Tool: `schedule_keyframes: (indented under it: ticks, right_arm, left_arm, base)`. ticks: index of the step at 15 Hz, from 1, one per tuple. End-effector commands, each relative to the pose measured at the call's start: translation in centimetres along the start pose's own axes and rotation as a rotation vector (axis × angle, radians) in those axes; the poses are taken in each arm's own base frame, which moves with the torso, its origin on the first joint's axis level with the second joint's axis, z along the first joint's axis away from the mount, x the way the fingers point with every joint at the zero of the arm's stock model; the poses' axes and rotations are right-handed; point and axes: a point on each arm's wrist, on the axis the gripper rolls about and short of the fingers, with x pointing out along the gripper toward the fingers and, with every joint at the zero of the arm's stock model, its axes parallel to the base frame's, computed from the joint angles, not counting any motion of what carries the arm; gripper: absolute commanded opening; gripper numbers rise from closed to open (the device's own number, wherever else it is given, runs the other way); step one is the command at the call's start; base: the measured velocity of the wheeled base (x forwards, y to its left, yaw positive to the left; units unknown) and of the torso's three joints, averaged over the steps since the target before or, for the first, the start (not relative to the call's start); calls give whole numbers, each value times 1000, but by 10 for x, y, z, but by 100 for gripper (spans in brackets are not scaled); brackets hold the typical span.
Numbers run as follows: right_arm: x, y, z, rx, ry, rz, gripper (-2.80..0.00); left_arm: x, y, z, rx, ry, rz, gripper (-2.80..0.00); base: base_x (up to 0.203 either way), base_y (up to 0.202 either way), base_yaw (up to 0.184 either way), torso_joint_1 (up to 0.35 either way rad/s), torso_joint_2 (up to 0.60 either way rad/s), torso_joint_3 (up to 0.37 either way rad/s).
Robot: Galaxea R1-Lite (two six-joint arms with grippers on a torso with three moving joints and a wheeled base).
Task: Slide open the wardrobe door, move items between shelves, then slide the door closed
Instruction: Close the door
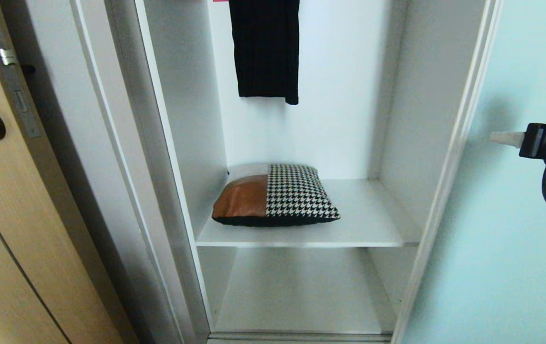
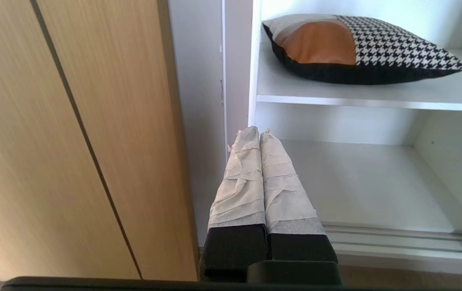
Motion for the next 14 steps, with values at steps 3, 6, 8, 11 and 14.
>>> schedule_keyframes:
  ticks: [3,6,8,11,14]
  right_arm:
    - [23,-5,-4,4,15,-26,-280]
    - [34,-9,-5,2,18,-25,-280]
    - [42,-12,-3,-1,11,-50,-280]
    - [56,-10,-5,-4,14,-100,-280]
    - [62,-1,-6,-11,17,-82,-280]
  left_arm:
    - [0,0,0,-1,3,1,-280]
    - [0,0,0,-1,3,1,-280]
    - [0,0,0,-1,3,1,-280]
    - [0,0,0,-1,3,1,-280]
    - [0,0,0,-1,3,1,-280]
  base:
    - [0,0,0,0,0,0]
    - [0,0,0,0,0,0]
    - [0,0,0,0,0,0]
    - [0,0,0,0,0,0]
    - [0,0,0,0,0,0]
